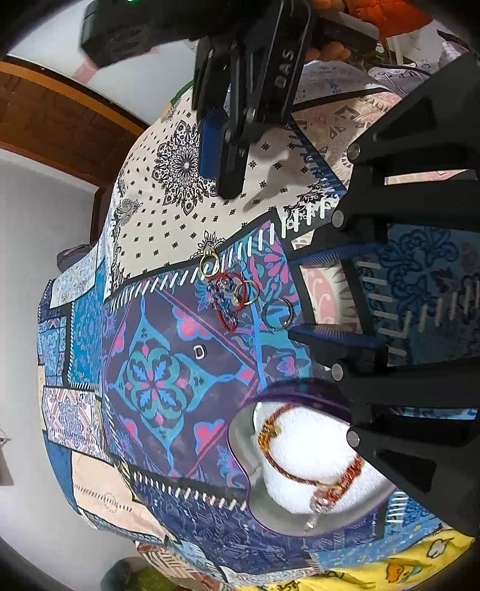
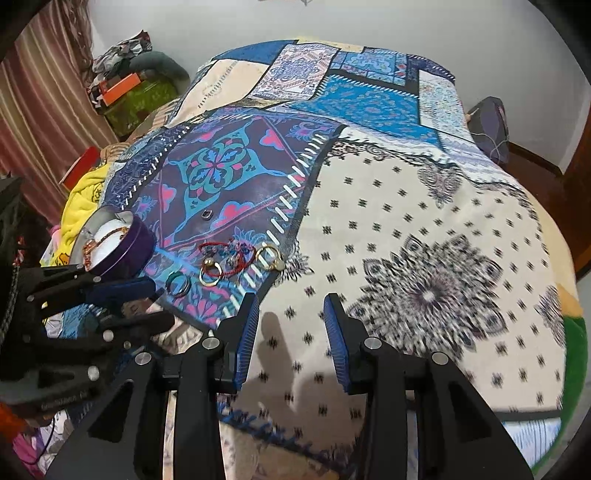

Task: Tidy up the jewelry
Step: 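Move the right tool back to the pile of rings, then grasp a gold ring with the right tool and lift it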

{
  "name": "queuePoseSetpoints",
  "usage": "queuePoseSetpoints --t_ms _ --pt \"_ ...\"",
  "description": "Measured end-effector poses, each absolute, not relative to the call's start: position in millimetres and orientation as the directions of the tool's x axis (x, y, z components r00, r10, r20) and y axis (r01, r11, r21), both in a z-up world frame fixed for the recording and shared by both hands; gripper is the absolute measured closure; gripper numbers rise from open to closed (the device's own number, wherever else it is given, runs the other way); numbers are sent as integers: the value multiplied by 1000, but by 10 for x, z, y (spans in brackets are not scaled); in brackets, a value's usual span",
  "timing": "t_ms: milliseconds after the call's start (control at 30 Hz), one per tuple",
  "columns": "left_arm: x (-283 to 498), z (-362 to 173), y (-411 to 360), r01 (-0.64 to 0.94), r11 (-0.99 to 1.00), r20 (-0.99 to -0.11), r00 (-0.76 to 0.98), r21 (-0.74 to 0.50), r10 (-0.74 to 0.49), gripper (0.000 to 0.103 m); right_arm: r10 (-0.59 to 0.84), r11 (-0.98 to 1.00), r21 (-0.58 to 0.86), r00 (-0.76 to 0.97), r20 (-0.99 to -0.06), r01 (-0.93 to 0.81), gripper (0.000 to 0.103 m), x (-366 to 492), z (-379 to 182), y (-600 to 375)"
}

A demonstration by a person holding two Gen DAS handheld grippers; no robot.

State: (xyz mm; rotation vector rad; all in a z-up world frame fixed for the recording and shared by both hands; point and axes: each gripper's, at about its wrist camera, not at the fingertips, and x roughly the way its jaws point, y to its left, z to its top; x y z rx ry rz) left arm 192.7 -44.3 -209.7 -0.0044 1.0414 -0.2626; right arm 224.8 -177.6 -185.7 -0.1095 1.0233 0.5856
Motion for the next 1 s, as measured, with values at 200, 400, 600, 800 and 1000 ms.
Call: queuePoseSetpoints --t_ms 200,400,600,800,1000 --pt "2028 -2198 -446 201 973 -858 474 -111 -196 70 407 823 179 340 -848 -539 70 2372 -2010 -1646" --pt "2109 -2221 -417 196 974 -853 484 -113 -196 70 413 803 165 335 -847 -572 70 2415 -2047 -1527" --pt "2128 -2254 -431 210 975 -844 508 -73 -172 82 398 798 119 368 -840 -591 82 2383 -2054 -1417" --pt "2128 -2248 -403 215 973 -840 510 -87 -188 82 400 791 112 369 -839 -601 95 2389 -2046 -1362" --pt "2079 -2171 -352 197 976 -832 523 -95 -187 82 410 803 140 368 -834 -579 95 2352 -1979 -1440"
